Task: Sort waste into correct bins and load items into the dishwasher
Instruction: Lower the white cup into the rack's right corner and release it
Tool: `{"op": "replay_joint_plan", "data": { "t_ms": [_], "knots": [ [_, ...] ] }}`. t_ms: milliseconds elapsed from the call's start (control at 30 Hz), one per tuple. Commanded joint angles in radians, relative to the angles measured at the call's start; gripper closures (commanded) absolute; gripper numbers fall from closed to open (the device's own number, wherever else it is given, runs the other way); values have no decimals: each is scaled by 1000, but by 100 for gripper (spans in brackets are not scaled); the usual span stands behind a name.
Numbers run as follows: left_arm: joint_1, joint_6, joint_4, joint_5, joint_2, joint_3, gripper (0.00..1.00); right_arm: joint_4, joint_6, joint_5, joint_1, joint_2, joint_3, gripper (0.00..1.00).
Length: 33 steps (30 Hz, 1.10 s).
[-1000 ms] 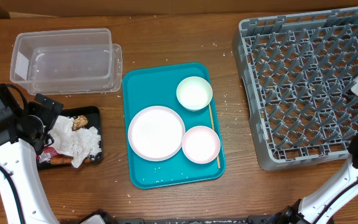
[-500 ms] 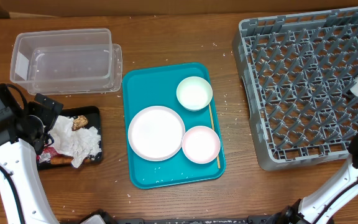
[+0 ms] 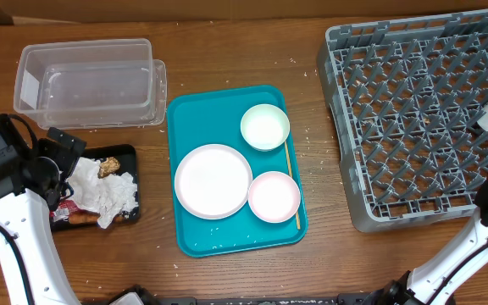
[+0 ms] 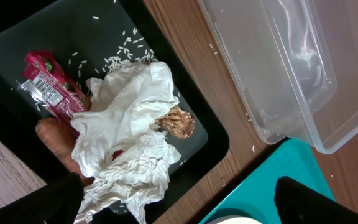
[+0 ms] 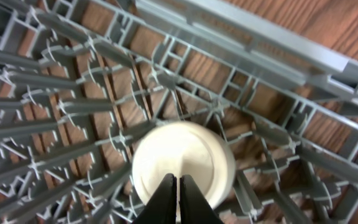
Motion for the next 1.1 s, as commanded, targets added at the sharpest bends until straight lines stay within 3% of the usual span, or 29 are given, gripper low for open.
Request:
{"op": "replay_joint_plan", "data": {
  "t_ms": [0, 667, 1067],
  "knots": [
    [2, -10, 0, 3, 0, 17, 0, 0, -6, -4, -4, 3, 1, 94],
    [2, -10, 0, 3, 0, 17, 0, 54, -32, -4, -3, 11, -2, 93],
    [2, -10, 0, 3, 0, 17, 0, -10, -32, -8, -2, 49, 0, 96]
  ]
}}
